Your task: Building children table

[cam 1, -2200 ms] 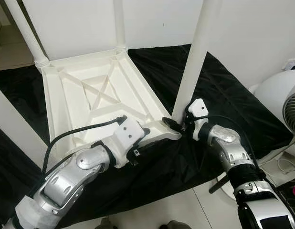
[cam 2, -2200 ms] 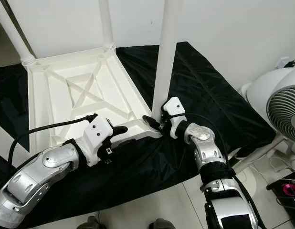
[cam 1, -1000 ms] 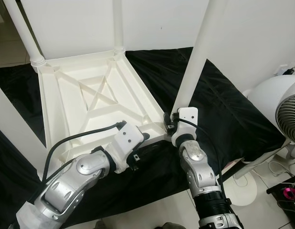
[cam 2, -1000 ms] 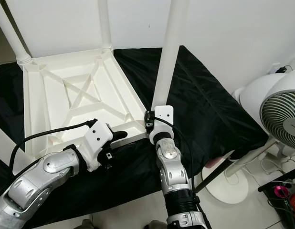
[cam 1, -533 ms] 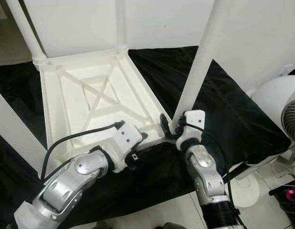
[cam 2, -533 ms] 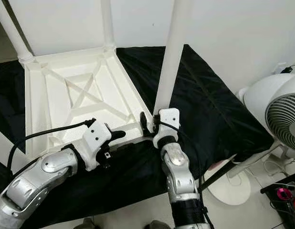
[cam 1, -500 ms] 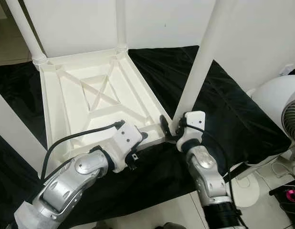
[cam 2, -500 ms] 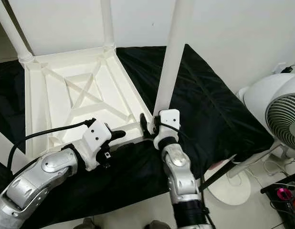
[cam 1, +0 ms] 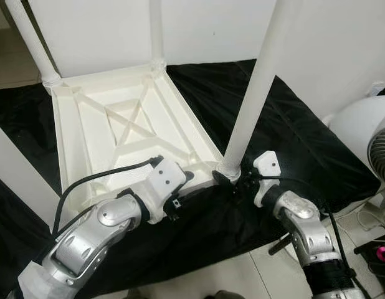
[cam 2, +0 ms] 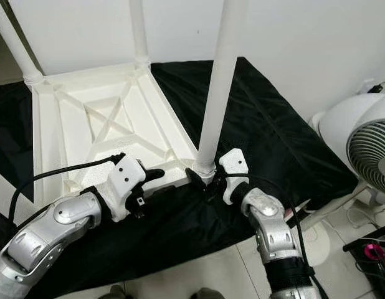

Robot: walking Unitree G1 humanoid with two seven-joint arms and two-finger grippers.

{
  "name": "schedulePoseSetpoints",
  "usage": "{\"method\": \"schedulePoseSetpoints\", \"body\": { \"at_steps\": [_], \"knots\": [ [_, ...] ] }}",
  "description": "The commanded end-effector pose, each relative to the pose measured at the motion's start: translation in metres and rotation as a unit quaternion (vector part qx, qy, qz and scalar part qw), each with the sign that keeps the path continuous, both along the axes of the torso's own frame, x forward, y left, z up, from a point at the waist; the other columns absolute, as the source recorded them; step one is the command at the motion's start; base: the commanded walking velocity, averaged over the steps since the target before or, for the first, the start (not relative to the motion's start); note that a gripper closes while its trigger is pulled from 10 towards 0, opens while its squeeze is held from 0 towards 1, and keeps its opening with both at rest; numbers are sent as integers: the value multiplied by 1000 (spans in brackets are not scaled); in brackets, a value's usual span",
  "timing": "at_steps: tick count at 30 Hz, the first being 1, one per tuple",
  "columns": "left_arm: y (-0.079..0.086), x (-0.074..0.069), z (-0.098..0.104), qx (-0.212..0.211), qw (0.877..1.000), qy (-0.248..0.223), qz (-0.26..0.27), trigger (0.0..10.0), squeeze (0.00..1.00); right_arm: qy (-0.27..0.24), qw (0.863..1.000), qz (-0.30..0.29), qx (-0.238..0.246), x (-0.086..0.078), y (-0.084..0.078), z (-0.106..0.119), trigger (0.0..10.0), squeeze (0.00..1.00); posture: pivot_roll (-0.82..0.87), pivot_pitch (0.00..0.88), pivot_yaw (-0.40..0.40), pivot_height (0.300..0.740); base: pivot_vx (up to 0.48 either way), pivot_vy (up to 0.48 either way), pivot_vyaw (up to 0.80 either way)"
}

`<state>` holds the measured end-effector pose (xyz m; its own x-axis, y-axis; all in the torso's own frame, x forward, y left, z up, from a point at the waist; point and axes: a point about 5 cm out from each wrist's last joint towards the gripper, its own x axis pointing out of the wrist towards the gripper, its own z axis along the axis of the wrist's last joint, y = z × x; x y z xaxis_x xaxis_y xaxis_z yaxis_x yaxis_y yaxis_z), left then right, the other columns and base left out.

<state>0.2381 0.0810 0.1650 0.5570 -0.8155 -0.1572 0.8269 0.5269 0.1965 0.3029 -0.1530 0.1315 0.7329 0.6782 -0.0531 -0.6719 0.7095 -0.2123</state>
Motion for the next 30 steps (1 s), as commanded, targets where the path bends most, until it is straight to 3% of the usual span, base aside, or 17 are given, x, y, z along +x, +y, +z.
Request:
{"method": "schedulePoseSetpoints", "body": {
  "at_steps": [1, 11, 12, 14, 15, 25, 26, 30],
  "knots": [
    [-2, -2, -1, 3, 999, 14, -51, 10000, 0, 1, 1000, 14, -17, 4, 0, -4, 10000, 0, -74, 36, 25, 740, 0, 0, 0],
    [-2, 0, 1, 5, 998, 12, -55, 10000, 0, 5, 997, 63, -53, 19, 13, -11, 10000, 0, -72, 33, 35, 740, 0, 0, 0],
    [-2, 0, 1, 5, 998, 11, -55, 10000, 0, 7, 996, 71, -53, 20, 15, -11, 6157, 0, -70, 33, 36, 740, 0, 0, 0],
    [-2, 0, 1, 5, 998, 11, -55, 10000, 0, 7, 996, 71, -53, 20, 15, -11, 6157, 0, -70, 33, 36, 740, 0, 0, 0],
    [-2, 0, 1, 5, 998, 11, -56, 10000, 0, 7, 995, 81, -56, 20, 15, -12, 0, 0, -69, 34, 40, 740, 0, 0, 0],
    [-2, 2, 3, 7, 998, 9, -57, 10000, 0, 9, 994, 92, -52, 15, 12, -17, 39, 0, -61, 28, 47, 740, 0, 0, 0],
    [-1, 3, 3, 9, 998, 8, -56, 10000, 0, 14, 995, 87, -40, 12, 11, -18, 10000, 0, -58, 30, 47, 740, 0, 0, 0],
    [1, 1, 3, 10, 998, 8, -55, 10000, 0, 20, 998, 60, -6, 7, 10, -18, 10000, 0, -54, 33, 44, 740, 0, 0, 0]
  ]
}}
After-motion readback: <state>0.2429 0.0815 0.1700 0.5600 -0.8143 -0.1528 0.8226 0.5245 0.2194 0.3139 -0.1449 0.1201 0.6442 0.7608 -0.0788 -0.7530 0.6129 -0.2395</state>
